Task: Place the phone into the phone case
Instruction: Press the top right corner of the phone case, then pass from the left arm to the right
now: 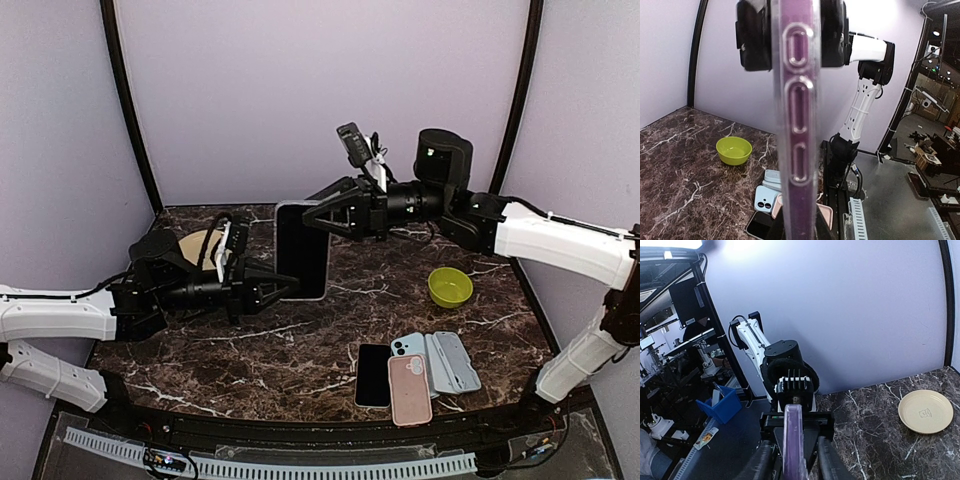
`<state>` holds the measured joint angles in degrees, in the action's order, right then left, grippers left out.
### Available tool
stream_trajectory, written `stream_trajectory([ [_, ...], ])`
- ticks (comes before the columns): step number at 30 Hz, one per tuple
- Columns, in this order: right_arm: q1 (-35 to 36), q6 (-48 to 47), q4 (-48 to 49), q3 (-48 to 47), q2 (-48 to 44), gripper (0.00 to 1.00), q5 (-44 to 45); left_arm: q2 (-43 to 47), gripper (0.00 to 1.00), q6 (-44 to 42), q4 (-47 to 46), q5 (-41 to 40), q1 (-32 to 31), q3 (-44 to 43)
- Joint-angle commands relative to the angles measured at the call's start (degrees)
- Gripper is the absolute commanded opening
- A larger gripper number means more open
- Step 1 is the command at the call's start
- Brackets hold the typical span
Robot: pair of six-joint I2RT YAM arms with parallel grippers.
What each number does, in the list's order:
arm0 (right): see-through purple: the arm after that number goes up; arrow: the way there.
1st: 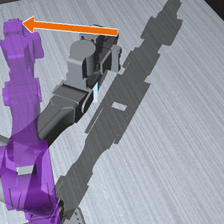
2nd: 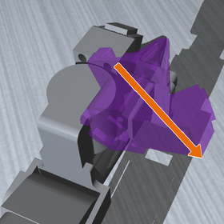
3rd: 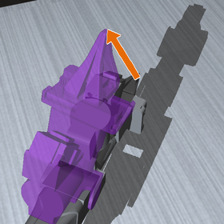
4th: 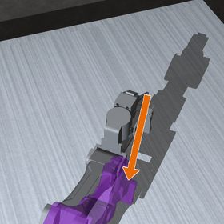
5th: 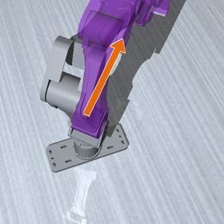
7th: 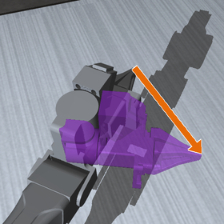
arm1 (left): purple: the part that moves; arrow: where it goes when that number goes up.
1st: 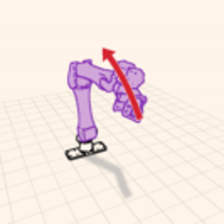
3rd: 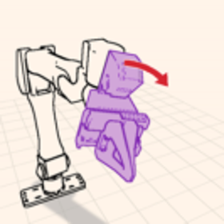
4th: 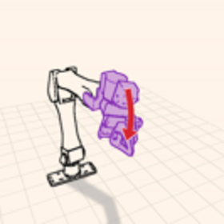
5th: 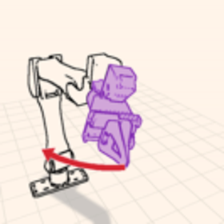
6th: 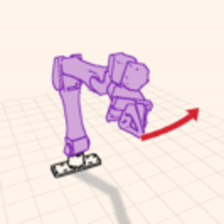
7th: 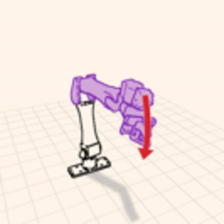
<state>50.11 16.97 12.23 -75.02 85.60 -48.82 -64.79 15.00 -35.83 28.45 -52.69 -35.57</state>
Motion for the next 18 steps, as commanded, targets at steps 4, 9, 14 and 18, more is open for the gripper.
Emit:
stream_trajectory([
  [4,-0.5,2.2,3.2,3.9,-1.8,0.47,1.9,0.6,0.0,5.7,-14.9,-1.9,-0.1,0.8],
  [9,-0.5,6.1,6.7,6.0,-1.1,0.23,1.2,-0.5,0.0,6.6,-16.0,-2.1,0.1,0.7],
  [14,-0.6,7.7,8.3,6.7,-1.0,0.0,1.5,-0.7,0.0,7.7,-14.3,-5.3,0.3,0.5],
  [18,-1.4,7.5,3.5,5.4,0.0,0.0,7.2,0.5,0.38,9.4,-9.4,-16.5,0.7,2.0],
])
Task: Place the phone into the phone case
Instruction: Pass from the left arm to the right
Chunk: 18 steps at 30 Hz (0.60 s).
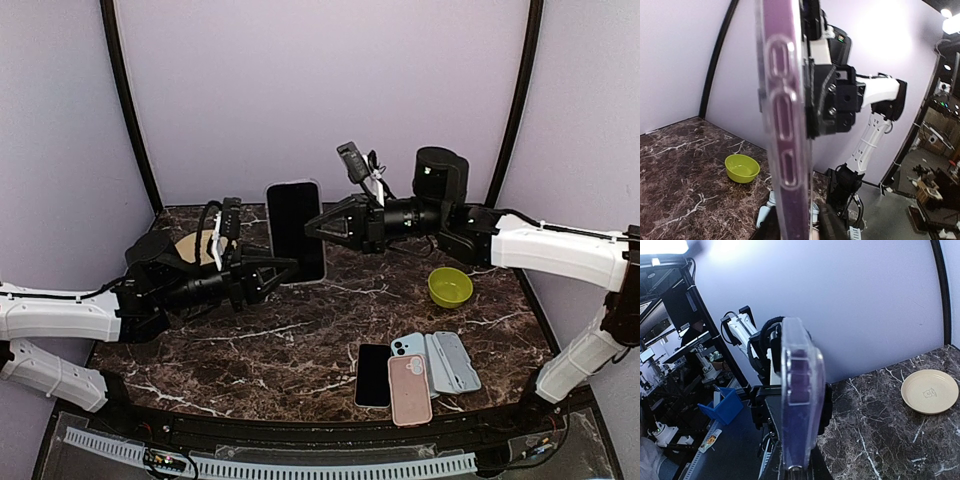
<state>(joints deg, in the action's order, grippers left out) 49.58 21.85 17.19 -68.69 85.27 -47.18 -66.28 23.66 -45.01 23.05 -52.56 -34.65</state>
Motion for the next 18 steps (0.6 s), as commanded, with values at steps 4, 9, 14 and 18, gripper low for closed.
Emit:
stream_trajectory([
  [4,-2.5,6.4,-6.7,-3.2,3.9,0.0,11.7,4.4,0.65,0.0,9.1,-25.3,1.8,2.7],
  [9,-4.2,13.7,-9.1,-4.6,9.0,0.0,24.5,3.3,0.69,-4.1,33.8,-39.3,4.3,-4.8],
  [14,-5.2,17.9,-16.9,-11.9,19.0,0.0,33.4,-2.5,0.78,-6.6,44.6,-40.5,8.5,-13.5],
  [18,-5.5,20.1,-22.2,-17.8,26.5,0.0,34.6,-6.0,0.83,-10.8,43.0,-36.6,9.0,-16.7],
])
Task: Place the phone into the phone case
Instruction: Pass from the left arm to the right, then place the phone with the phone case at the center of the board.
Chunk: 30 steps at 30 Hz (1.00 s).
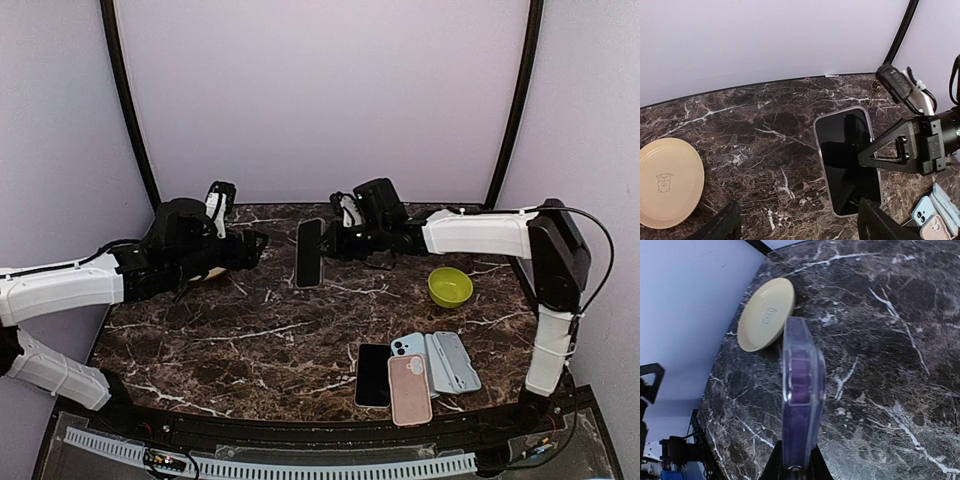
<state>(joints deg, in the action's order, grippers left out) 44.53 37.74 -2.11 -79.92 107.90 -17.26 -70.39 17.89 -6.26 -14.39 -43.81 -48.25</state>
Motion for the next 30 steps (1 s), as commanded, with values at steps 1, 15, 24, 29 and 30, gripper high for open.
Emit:
stream_trajectory([
  [1,-0.6,4.8,-3.4,-7.7,5.6,0.0,4.3,-2.8,0.84,-5.4,3.6,1.3,0.3,-3.5],
  [15,-2.2,9.3,-3.7,-9.2,15.7,0.08,-1.4,-8.4,0.85,-9.3,0.3,2.1,1.7,-6.1],
  [24,-2.6,7.8,-8.7,-10.2,18.3,0.33,2.8,-7.4,0.85,-10.6,0.2,1.3,1.8,-4.8],
  [29,-2.5,5.9,-11.9,-10.9,17.8,0.4,5.8,-7.8,0.84,-10.0,0.9,3.4,1.8,-5.0],
  [30,-2.5,5.1,-13.3,-11.4,17.5,0.41,7.1,-7.9,0.84,-9.9,1.0,3.7,1.8,-5.2],
])
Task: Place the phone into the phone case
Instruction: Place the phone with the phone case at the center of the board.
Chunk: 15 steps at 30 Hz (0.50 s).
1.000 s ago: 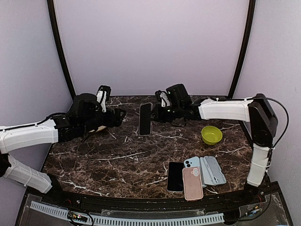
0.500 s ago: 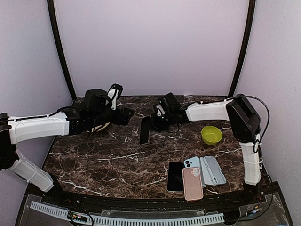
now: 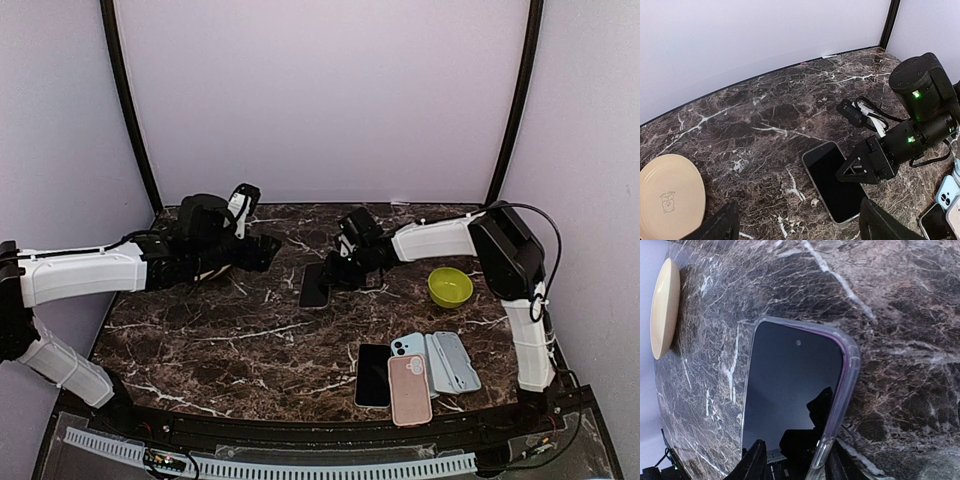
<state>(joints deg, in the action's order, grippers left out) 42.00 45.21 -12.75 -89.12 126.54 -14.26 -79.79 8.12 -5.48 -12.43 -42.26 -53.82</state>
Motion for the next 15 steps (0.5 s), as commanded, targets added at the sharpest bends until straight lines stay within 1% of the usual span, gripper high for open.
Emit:
stream_trajectory([
  [1,0.2,-3.3,-4.3,-2.9,-1.7,0.42,5.8,1.4,0.84,-0.1,0.4,2.1,0.3,0.3],
  [4,1.7,-8.1,-12.0,-6.9,-3.1,0.44,14.6,1.0,0.85,0.0,0.5,3.3,0.3,0.2],
  [7,4.2,-12.6,-23.1,-11.1,-5.1,0.46,26.5,0.7,0.86,0.0,0.7,4.3,0.3,0.0],
  [9,6.5,-13.3,-31.1,-11.8,-6.9,0.48,35.2,0.5,0.86,0.1,1.2,4.6,0.3,-0.3],
  [11,9.6,-12.1,-41.6,-12.2,-8.1,0.49,45.5,0.6,0.86,0.2,1.7,5.0,0.3,-0.6],
  [12,11.6,-10.1,-47.3,-12.4,-8.3,0.51,49.6,0.6,0.86,0.2,1.8,5.3,0.3,-0.7],
  [13,12.8,-7.7,-52.5,-11.6,-8.5,0.54,51.9,0.7,0.86,0.2,1.7,5.5,0.3,-0.6],
  [14,13.8,-5.5,-56.0,-10.1,-8.9,0.56,52.1,0.8,0.86,0.3,1.6,6.1,0.3,-0.6],
  [15,14.7,-3.5,-58.7,-8.0,-9.9,0.57,50.6,0.8,0.86,0.5,1.6,6.3,0.3,-0.6],
])
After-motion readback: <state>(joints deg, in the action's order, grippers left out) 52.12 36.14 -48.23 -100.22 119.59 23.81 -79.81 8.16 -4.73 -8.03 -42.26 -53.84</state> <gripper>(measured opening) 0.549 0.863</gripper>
